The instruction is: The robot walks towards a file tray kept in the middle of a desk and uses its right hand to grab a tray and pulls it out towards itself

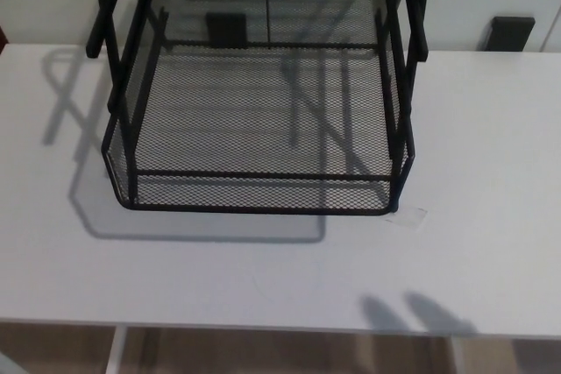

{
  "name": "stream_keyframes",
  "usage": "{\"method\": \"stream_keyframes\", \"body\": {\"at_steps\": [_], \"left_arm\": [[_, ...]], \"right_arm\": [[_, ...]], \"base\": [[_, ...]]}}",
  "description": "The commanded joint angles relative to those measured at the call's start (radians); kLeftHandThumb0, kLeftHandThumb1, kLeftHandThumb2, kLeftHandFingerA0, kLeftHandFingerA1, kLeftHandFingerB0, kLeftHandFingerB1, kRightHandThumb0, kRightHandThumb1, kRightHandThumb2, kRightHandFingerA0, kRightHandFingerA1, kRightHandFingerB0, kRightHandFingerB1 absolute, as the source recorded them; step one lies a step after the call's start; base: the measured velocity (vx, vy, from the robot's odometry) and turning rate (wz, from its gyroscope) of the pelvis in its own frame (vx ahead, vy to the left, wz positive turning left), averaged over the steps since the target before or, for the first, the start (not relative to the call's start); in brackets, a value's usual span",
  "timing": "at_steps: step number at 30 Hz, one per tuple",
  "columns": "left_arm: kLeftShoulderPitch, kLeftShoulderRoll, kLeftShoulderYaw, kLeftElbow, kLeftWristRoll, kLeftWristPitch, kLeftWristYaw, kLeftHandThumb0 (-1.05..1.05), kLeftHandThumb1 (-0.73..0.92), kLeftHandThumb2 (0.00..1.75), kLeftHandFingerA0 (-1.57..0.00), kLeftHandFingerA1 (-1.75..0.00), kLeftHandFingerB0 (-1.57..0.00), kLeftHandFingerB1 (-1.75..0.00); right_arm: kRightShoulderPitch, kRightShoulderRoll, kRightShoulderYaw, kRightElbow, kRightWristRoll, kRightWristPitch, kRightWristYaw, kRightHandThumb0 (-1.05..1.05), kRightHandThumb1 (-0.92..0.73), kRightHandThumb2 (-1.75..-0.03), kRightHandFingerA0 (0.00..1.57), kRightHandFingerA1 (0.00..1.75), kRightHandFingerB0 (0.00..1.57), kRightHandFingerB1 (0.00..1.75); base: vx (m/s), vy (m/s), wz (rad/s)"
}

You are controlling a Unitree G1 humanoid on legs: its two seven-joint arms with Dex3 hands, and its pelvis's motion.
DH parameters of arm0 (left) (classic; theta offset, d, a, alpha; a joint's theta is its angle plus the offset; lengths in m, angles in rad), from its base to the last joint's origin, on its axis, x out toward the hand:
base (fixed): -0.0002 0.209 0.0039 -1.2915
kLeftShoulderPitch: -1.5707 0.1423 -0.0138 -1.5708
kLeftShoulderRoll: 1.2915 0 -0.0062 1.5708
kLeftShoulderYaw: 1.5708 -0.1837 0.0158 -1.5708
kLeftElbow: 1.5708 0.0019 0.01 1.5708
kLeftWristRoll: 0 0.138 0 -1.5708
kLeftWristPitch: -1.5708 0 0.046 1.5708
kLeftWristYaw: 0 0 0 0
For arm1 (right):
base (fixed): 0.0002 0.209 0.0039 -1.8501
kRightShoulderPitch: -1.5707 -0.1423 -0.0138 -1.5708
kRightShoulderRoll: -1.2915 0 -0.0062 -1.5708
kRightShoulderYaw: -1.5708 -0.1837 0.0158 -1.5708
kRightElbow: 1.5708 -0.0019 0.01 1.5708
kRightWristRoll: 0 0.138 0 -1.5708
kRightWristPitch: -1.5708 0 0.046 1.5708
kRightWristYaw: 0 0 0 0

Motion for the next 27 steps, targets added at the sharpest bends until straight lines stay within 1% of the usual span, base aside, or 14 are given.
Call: {"method": "stream_keyframes", "body": {"at_steps": [1, 2, 5, 7, 8, 10, 11, 12, 20, 21, 22, 25, 26, 27], "left_arm": [[0.011, 0.039, 0.032, -0.043, -0.072, 0.106, -0.076, -0.39, 0.49, 0.73, -0.56, -0.52, -0.44, -0.49], [0.013, 0.04, 0.031, -0.046, -0.07, 0.106, -0.074, -0.39, 0.49, 0.73, -0.56, -0.52, -0.44, -0.49], [0.001, 0.035, 0.029, -0.053, -0.061, 0.12, -0.067, -0.37, 0.49, 0.72, -0.56, -0.52, -0.43, -0.48], [0.009, 0.036, 0.028, -0.074, -0.068, 0.13, -0.079, -0.4, 0.48, 0.73, -0.55, -0.53, -0.42, -0.48], [0.02, 0.037, 0.028, -0.103, -0.069, 0.153, -0.085, -0.39, 0.48, 0.73, -0.55, -0.52, -0.42, -0.48], [0.022, 0.04, 0.03, -0.112, -0.071, 0.162, -0.09, -0.4, 0.48, 0.73, -0.55, -0.52, -0.42, -0.48], [0.03, 0.043, 0.032, -0.122, -0.075, 0.156, -0.093, -0.4, 0.48, 0.73, -0.56, -0.53, -0.41, -0.48], [0.031, 0.043, 0.033, -0.123, -0.08, 0.158, -0.098, -0.39, 0.48, 0.72, -0.55, -0.53, -0.41, -0.48], [0.031, 0.053, 0.028, -0.112, -0.061, 0.135, -0.092, -0.3, 0.58, 0.57, -0.6, -0.43, -0.46, -0.39], [0.031, 0.053, 0.027, -0.108, -0.057, 0.133, -0.089, -0.32, 0.57, 0.57, -0.6, -0.43, -0.47, -0.39], [0.03, 0.052, 0.027, -0.107, -0.059, 0.132, -0.09, -0.32, 0.57, 0.57, -0.59, -0.43, -0.47, -0.39], [0.029, 0.052, 0.026, -0.101, -0.057, 0.131, -0.09, -0.35, 0.56, 0.56, -0.59, -0.43, -0.46, -0.39], [0.028, 0.054, 0.024, -0.105, -0.051, 0.136, -0.089, -0.34, 0.57, 0.57, -0.58, -0.43, -0.45, -0.38], [0.027, 0.055, 0.023, -0.111, -0.046, 0.144, -0.086, -0.33, 0.57, 0.57, -0.59, -0.43, -0.45, -0.38]], "right_arm": [[-0.703, 0.055, 0.238, -0.317, -0.741, 0.325, 0.377, -0.41, -0.47, -1.04, 0.07, 0.6, 0.02, 0.57], [-0.708, 0.065, 0.247, -0.308, -0.755, 0.32, 0.379, -0.65, -0.64, -0.6, 0.0, 0.82, 0.0, 0.65], [-0.692, 0.186, 0.392, -0.215, -0.882, 0.292, 0.4, -0.75, -0.6, -0.62, 0.0, 0.58, 0.0, 0.57], [-0.612, 0.249, 0.498, -0.187, -0.944, 0.286, 0.422, -0.77, -0.45, -0.92, 0.0, 0.52, 0.0, 0.49], [-0.571, 0.267, 0.551, -0.163, -0.989, 0.258, 0.412, -0.75, -0.62, -0.59, 0.0, 0.57, 0.0, 0.55], [-0.552, 0.277, 0.59, -0.146, -1.028, 0.255, 0.415, -0.76, -0.6, -0.59, 0.0, 0.52, 0.0, 0.56], [-0.533, 0.288, 0.63, -0.119, -1.088, 0.241, 0.404, -0.78, -0.41, -0.88, 0.0, 0.54, 0.0, 0.52], [-0.524, 0.29, 0.653, -0.101, -1.126, 0.237, 0.392, -0.75, -0.52, -0.58, 0.0, 0.56, 0.0, 0.64], [-0.65, 0.256, 0.728, 0.106, -1.404, 0.362, 0.366, -0.75, -0.51, -0.55, 0.0, 0.57, 0.0, 0.64], [-0.667, 0.252, 0.734, 0.136, -1.413, 0.391, 0.366, -0.75, -0.39, -0.83, 0.0, 0.55, 0.05, 0.59], [-0.677, 0.25, 0.738, 0.158, -1.414, 0.41, 0.359, -0.41, -0.14, -0.83, 0.09, 0.61, 0.0, 0.54], [-0.714, 0.236, 0.751, 0.239, -1.433, 0.483, 0.335, -0.4, -0.12, -0.82, 0.08, 0.6, 0.0, 0.53], [-0.726, 0.232, 0.752, 0.263, -1.436, 0.503, 0.323, -0.69, -0.33, -0.76, 0.03, 0.6, 0.08, 0.57], [-0.74, 0.229, 0.753, 0.287, -1.439, 0.524, 0.321, -0.39, -0.1, -0.8, 0.08, 0.6, 0.0, 0.53]], "base": [[0.0, 0.0, 0.0], [0.0, 0.0, 0.0], [0.0, 0.0, 0.0], [0.0, 0.0, 0.0], [0.0, 0.0, 0.0], [0.0, 0.0, 0.0], [0.0, 0.0, 0.0], [0.0, 0.0, 0.0], [0.0, 0.0, 0.0], [0.0, 0.0, 0.0], [0.0, 0.0, 0.0], [0.0, 0.0, 0.0], [0.0, 0.0, 0.0], [0.0, 0.0, 0.0]]}}
